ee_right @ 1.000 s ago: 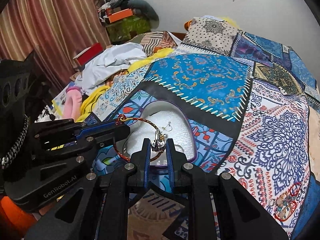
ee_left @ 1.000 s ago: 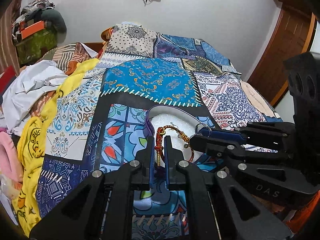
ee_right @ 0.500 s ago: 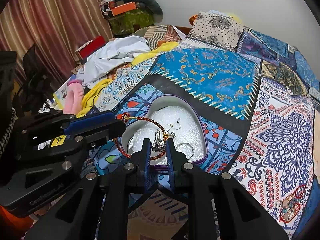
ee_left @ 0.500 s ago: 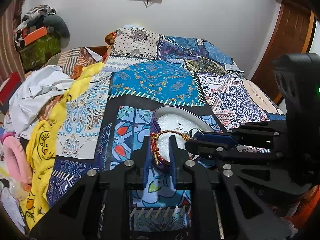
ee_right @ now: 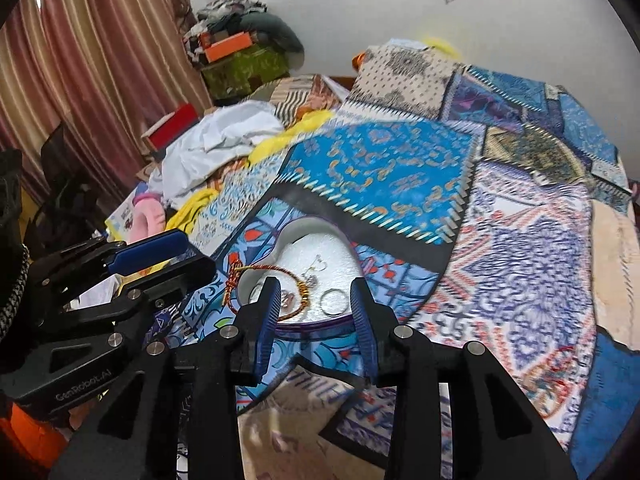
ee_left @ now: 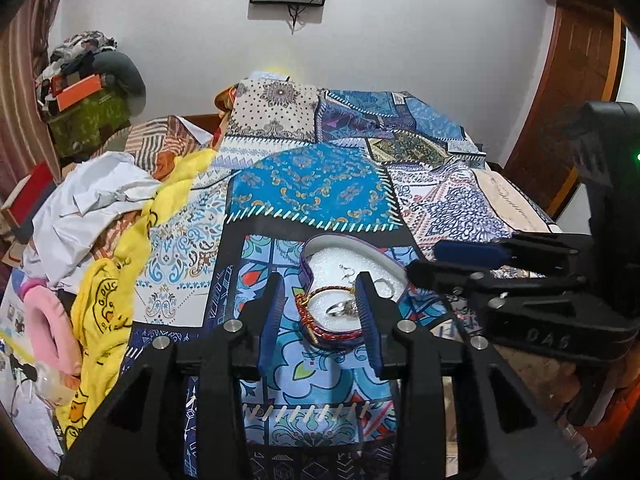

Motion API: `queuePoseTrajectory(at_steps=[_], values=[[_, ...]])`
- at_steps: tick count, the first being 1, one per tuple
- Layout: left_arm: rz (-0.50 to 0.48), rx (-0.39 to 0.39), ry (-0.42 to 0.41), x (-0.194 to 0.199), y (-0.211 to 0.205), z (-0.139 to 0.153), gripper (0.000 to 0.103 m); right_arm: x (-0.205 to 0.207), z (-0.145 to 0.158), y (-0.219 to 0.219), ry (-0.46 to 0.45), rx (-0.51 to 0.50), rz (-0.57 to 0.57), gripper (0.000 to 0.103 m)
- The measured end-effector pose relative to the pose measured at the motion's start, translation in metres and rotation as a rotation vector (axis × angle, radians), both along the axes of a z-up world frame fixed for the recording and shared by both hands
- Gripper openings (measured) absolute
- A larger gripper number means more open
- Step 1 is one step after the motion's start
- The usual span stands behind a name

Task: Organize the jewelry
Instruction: 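Move both tools back to the remaining jewelry on the cloth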

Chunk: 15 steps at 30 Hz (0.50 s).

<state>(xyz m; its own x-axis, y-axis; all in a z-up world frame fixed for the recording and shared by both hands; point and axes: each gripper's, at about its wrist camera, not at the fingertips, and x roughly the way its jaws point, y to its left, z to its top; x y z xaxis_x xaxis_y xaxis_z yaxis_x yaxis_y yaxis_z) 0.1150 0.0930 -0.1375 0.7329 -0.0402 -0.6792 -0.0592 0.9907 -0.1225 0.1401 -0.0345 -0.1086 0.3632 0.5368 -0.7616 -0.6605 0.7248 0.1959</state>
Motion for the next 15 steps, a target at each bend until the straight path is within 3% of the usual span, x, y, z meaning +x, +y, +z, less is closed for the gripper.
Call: queuePoseTrajectory(at_steps=[15], values=[[-0.108, 0.028, -0.028, 0.015, -0.068, 0.022, 0.042, 0.001, 0.034, -0.100, -0.115, 0.036, -0.212, 0.033]])
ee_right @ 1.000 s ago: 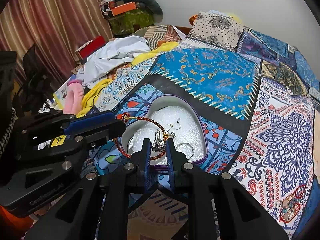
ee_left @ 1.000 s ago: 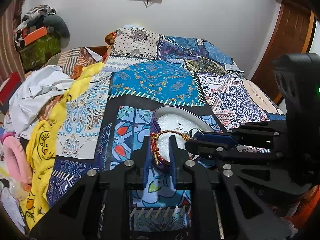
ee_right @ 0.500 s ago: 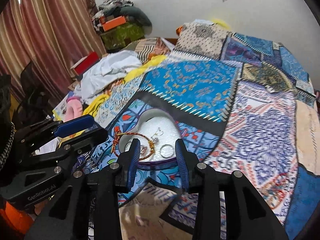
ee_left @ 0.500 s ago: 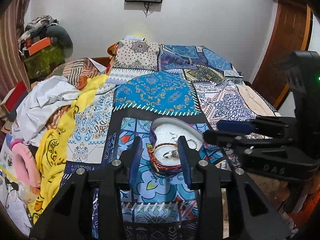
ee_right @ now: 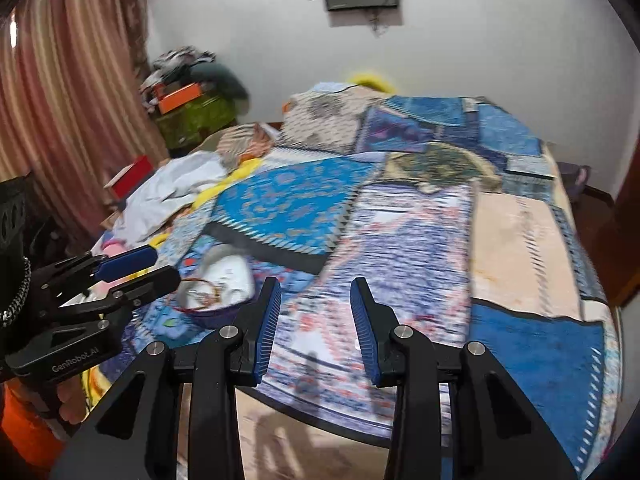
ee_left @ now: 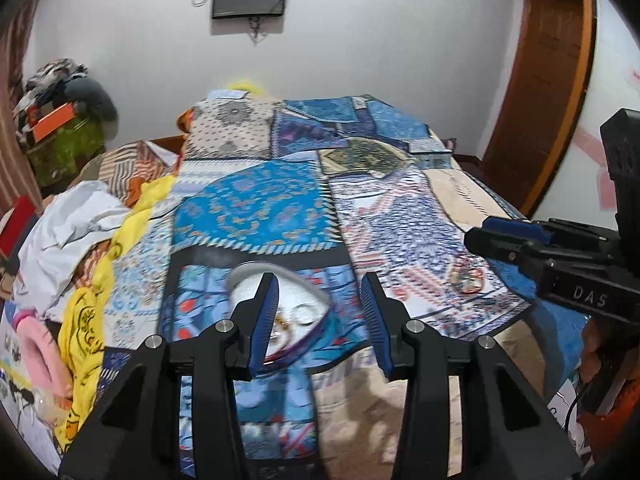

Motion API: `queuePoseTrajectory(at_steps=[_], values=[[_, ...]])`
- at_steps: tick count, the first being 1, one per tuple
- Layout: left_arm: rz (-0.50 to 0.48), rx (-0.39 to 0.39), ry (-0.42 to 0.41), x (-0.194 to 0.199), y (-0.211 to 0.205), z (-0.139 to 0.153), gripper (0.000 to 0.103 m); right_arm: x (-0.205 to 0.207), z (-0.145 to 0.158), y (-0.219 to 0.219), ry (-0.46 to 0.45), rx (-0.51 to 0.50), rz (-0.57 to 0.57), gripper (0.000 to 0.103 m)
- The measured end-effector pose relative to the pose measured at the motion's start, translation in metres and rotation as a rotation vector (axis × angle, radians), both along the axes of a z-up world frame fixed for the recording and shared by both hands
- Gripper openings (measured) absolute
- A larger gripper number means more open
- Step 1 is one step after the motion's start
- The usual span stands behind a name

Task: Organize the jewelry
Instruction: 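Move both tools back to the remaining jewelry on the cloth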

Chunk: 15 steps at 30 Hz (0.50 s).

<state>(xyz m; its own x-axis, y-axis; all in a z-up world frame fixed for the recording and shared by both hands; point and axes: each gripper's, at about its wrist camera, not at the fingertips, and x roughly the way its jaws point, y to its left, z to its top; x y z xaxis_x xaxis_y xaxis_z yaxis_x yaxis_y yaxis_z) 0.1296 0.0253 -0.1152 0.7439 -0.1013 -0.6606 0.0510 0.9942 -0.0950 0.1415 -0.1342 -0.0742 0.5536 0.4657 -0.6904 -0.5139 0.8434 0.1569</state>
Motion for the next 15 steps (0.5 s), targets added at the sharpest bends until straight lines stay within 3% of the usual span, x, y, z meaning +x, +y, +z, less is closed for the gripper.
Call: queuePoseTrajectory(at_steps=[9, 15], values=[[-0.073, 0.020, 0.018, 0.023, -0.044, -0.004, 0.042, 0.003, 0.003, -0.061, -0.041, -0.016, -0.128, 0.033], [-0.101, -0.002, 0.073, 0.043, -0.061, -0.023, 0.042, 0.008, -0.010, -0.085, -0.024, -0.044, -0.170, 0.033]])
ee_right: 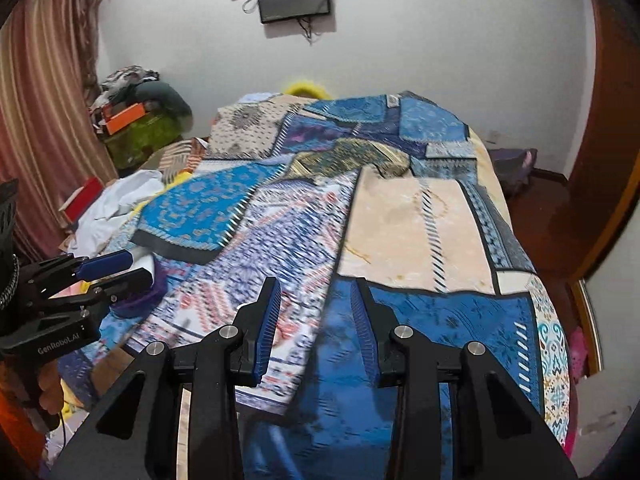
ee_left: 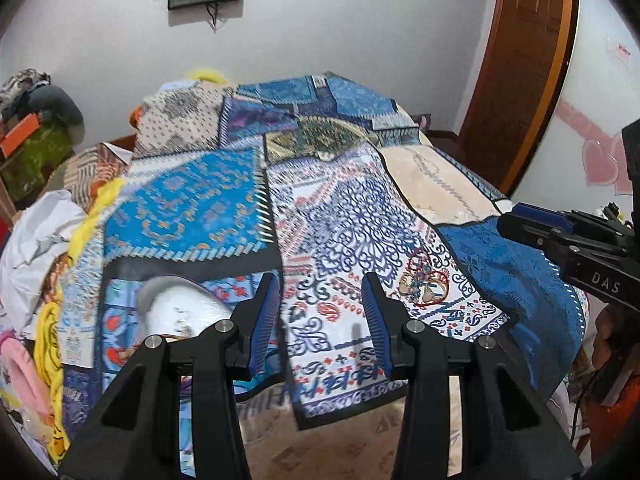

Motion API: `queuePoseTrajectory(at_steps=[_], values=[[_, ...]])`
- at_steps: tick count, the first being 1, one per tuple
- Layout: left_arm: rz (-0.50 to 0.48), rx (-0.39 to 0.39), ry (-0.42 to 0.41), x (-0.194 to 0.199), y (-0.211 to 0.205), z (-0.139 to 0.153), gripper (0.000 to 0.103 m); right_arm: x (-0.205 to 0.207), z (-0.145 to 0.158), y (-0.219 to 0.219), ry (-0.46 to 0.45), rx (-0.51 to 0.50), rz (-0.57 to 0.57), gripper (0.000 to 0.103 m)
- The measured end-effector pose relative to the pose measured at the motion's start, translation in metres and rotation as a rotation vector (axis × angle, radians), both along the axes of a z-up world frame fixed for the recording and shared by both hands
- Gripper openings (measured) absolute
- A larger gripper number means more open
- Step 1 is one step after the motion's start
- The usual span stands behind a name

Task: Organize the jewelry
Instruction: 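Move both tools back to the remaining jewelry on the cloth, then grasp a small silver ring with the left tool while the right grasps a red-cord earring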

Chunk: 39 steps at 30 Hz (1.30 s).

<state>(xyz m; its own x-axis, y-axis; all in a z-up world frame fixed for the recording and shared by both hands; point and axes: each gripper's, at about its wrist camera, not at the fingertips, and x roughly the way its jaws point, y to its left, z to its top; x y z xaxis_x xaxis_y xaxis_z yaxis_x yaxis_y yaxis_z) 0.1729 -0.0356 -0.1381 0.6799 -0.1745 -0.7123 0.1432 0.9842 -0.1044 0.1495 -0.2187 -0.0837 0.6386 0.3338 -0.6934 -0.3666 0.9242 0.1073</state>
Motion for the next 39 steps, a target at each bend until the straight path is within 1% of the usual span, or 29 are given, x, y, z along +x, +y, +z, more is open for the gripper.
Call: queuePoseTrajectory(at_steps=[7, 14, 15, 19, 21, 22, 24, 25, 33, 39], values=[[-0.060, -0.022, 0.088, 0.018, -0.019, -0.029, 0.042, 0.009, -0.028, -0.009, 0.081, -0.001, 0.004, 0.033], [-0.126, -0.001, 0.097, 0.023, -0.039, -0.041, 0.041, 0.010, -0.042, -0.004, 0.118, 0.000, 0.037, 0.033], [-0.133, -0.002, 0.095, 0.023, -0.041, -0.041, 0.038, 0.010, -0.042, -0.005, 0.120, 0.003, 0.039, 0.033], [-0.167, -0.013, 0.098, 0.027, -0.047, -0.045, 0.033, 0.010, -0.043, -0.004, 0.127, 0.006, 0.047, 0.033], [-0.176, -0.019, 0.098, 0.028, -0.049, -0.046, 0.023, 0.010, -0.043, -0.003, 0.129, 0.008, 0.051, 0.033], [-0.182, -0.026, 0.099, 0.028, -0.050, -0.047, 0.021, 0.010, -0.043, -0.003, 0.129, 0.009, 0.052, 0.033], [-0.184, -0.029, 0.100, 0.029, -0.051, -0.048, 0.012, 0.008, -0.043, -0.003, 0.132, 0.011, 0.057, 0.033], [-0.183, -0.031, 0.102, 0.029, -0.052, -0.048, 0.010, 0.008, -0.043, -0.002, 0.135, 0.010, 0.060, 0.033], [-0.175, -0.050, 0.102, 0.019, -0.046, -0.044, 0.009, 0.004, -0.044, 0.011, 0.142, 0.001, 0.097, 0.033], [-0.146, -0.040, 0.089, 0.007, -0.035, -0.039, 0.009, 0.002, -0.040, 0.023, 0.134, 0.002, 0.120, 0.033]])
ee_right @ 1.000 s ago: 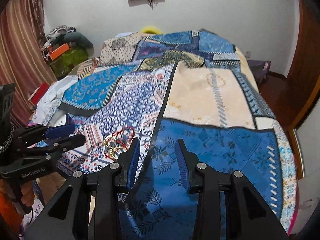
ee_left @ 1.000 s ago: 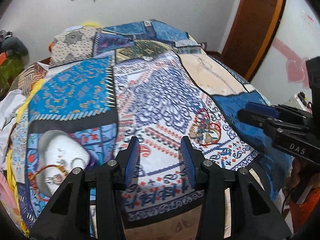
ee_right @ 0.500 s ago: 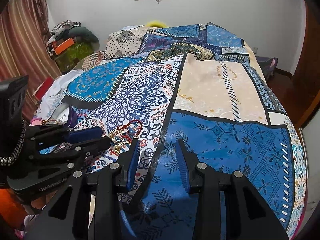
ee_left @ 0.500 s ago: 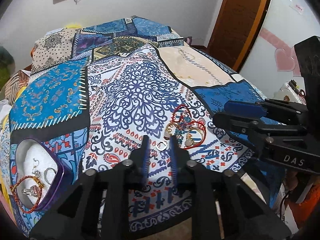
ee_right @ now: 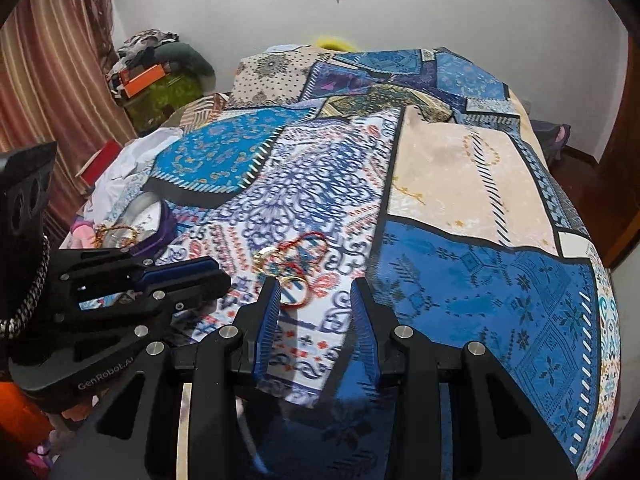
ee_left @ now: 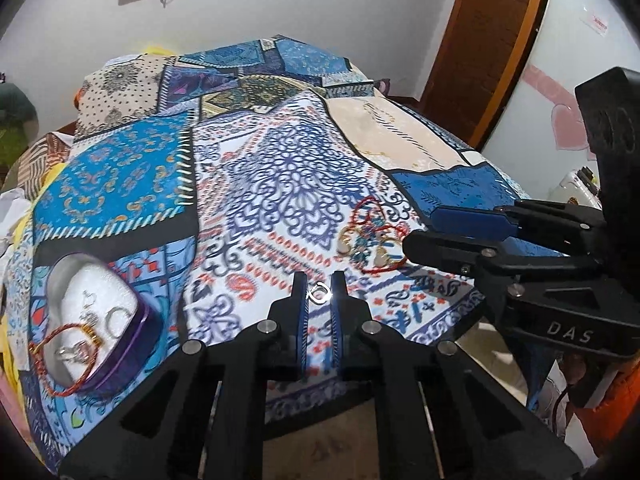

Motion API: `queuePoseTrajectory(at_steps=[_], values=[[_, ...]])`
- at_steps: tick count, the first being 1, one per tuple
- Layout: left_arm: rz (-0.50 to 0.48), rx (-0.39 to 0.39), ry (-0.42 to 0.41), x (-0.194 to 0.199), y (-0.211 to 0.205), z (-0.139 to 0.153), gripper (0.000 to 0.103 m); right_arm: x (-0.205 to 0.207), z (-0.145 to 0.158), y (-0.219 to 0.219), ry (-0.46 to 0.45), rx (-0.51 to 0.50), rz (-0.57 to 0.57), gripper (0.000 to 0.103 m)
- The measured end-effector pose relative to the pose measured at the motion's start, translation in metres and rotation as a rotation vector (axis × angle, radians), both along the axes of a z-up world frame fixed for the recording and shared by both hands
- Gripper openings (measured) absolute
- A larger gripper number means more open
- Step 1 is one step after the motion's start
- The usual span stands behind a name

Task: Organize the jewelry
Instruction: 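Grasp a small silver ring with the left tool while the right grasps a red-cord earring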

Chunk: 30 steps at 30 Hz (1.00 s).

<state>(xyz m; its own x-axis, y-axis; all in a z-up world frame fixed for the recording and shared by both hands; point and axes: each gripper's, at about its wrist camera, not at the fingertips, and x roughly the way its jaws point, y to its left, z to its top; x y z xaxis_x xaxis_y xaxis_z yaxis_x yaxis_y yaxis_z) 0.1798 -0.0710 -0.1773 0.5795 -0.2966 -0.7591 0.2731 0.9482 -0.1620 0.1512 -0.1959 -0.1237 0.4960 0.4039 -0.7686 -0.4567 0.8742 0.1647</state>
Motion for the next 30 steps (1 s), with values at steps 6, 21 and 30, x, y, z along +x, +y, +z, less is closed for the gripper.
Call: queuePoseTrajectory(at_steps=[6, 21, 30], values=[[0.046, -0.006, -0.022, -0.008, 0.018, 0.007, 0.009, -0.010, 0.006, 0.016, -0.032, 0.029, 0.057, 0.033], [0.067, -0.027, -0.029, -0.013, 0.030, 0.006, 0.010, 0.005, -0.011, 0.021, -0.001, -0.026, 0.025, 0.023], [0.077, -0.033, -0.024, -0.013, 0.033, 0.005, 0.010, 0.009, -0.013, 0.016, -0.018, -0.052, 0.001, 0.015]])
